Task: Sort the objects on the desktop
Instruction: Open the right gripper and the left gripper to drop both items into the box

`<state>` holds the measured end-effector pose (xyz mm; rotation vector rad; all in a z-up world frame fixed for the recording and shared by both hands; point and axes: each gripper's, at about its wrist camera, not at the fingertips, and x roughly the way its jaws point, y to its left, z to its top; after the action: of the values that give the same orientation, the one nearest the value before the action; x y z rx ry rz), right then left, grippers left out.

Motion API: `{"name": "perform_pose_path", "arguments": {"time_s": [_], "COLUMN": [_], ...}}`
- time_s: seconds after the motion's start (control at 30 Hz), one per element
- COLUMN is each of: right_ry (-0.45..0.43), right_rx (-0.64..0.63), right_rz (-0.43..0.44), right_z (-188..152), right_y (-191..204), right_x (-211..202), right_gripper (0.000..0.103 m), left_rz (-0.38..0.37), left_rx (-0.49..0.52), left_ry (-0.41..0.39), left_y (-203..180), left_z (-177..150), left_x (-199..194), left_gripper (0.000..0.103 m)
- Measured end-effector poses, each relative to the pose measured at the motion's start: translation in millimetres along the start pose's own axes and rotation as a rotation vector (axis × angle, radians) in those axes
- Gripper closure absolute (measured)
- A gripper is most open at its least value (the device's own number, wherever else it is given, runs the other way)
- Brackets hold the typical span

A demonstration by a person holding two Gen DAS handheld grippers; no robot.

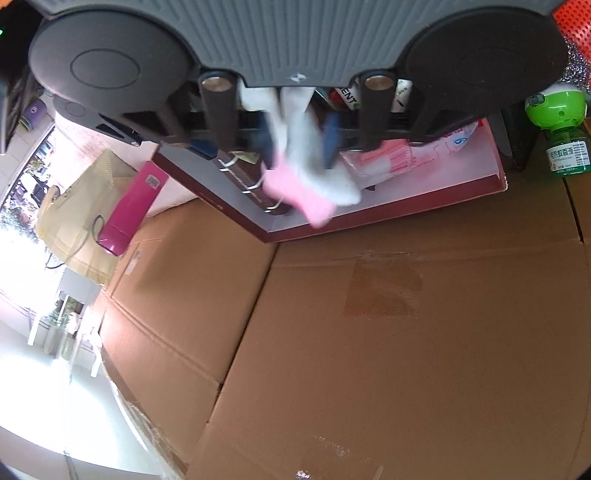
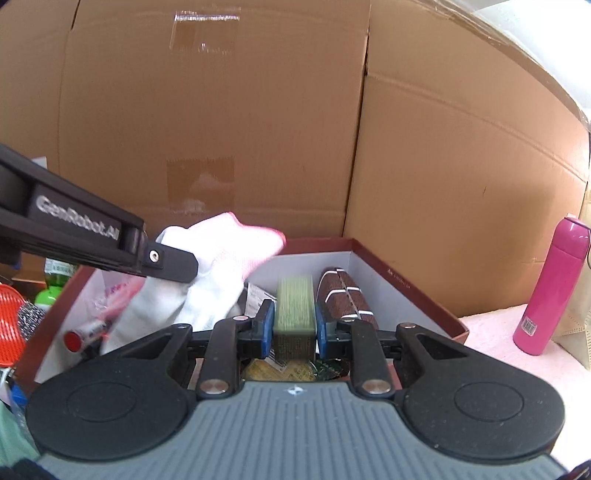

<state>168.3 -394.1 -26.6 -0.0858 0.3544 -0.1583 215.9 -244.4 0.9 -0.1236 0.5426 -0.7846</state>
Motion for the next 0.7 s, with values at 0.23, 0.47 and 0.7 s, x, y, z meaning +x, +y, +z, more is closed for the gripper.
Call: {"name": "perform_pose_path", "arguments": {"time_s": [0.23,0.47,0.7], "right_ry": [-0.024,-0.036,-0.032], "right_rx": [-0.016,-0.043,-0.071], "right_rz": [-0.036,-0.042,-0.033], "right_z": [-4,2,1], "right_y": [1,12,21], "right_x": [-7,-25,-40], "right_gripper": [0.019,0.007,0.007], "left_rz": [0.026,0.041,0.06], "left_rx": [0.055,0.059,0.071], "left_ry": [-0.089,-0.058,-0.069], "left_y": [-9,-11,-14], "left_z": [-6,-11,-15], "left_x": [-25,-32,-43], "left_gripper": [0.002,0.002,0.002]}}
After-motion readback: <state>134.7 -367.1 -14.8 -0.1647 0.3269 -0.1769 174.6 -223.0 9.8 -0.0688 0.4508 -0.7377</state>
